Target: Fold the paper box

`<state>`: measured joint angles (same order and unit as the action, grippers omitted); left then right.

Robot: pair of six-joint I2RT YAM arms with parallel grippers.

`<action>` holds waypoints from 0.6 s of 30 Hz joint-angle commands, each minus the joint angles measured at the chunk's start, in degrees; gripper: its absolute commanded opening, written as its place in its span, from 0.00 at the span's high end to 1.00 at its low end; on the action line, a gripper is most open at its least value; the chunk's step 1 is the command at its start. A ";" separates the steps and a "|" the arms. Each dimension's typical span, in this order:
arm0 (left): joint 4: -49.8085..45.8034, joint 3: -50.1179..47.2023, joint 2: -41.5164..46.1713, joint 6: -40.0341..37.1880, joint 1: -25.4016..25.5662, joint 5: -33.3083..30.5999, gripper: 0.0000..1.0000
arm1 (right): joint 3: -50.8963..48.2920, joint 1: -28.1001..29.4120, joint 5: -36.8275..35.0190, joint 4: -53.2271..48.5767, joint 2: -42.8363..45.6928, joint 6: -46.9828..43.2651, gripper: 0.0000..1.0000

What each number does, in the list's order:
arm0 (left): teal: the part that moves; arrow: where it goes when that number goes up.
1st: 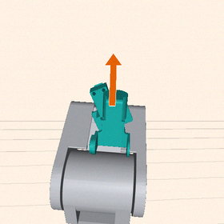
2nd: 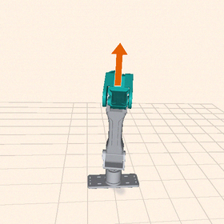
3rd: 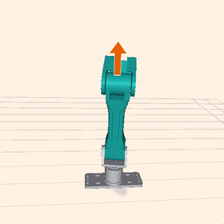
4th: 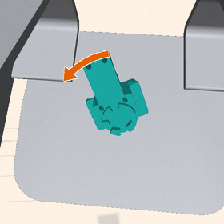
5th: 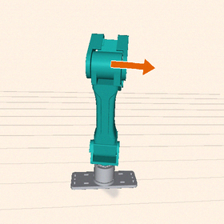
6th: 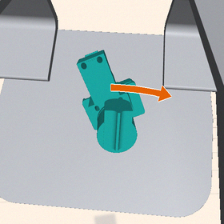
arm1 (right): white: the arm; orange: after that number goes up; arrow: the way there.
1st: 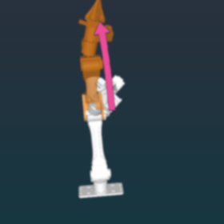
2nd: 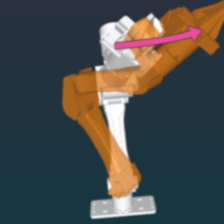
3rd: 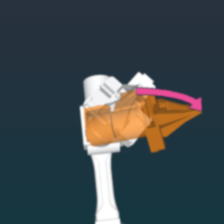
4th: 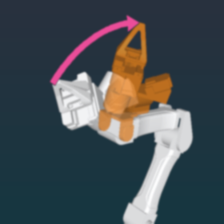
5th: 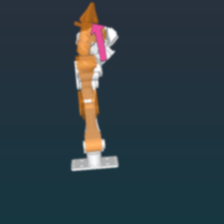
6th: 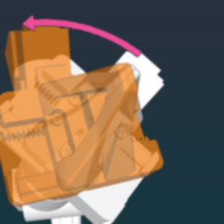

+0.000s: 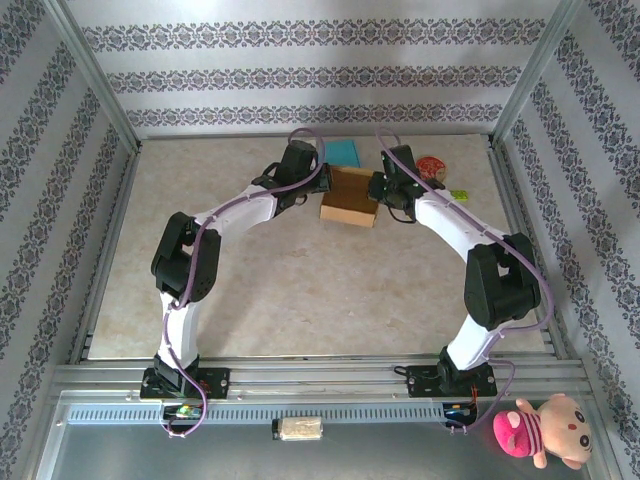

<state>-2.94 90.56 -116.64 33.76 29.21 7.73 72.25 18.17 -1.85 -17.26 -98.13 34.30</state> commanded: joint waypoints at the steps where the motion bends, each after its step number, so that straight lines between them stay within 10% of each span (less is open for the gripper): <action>1: -0.70 -2.59 2.06 3.77 0.28 3.80 0.98 | -3.93 0.67 -1.12 -1.77 0.64 0.18 0.84; 18: 4.42 -11.08 7.35 3.86 0.40 6.46 0.61 | -10.52 2.66 -1.36 -2.02 8.02 0.25 0.62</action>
<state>-1.28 80.40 -111.48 36.95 29.21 12.05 62.96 20.14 -2.92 -18.63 -92.71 34.41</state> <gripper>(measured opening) 0.375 0.369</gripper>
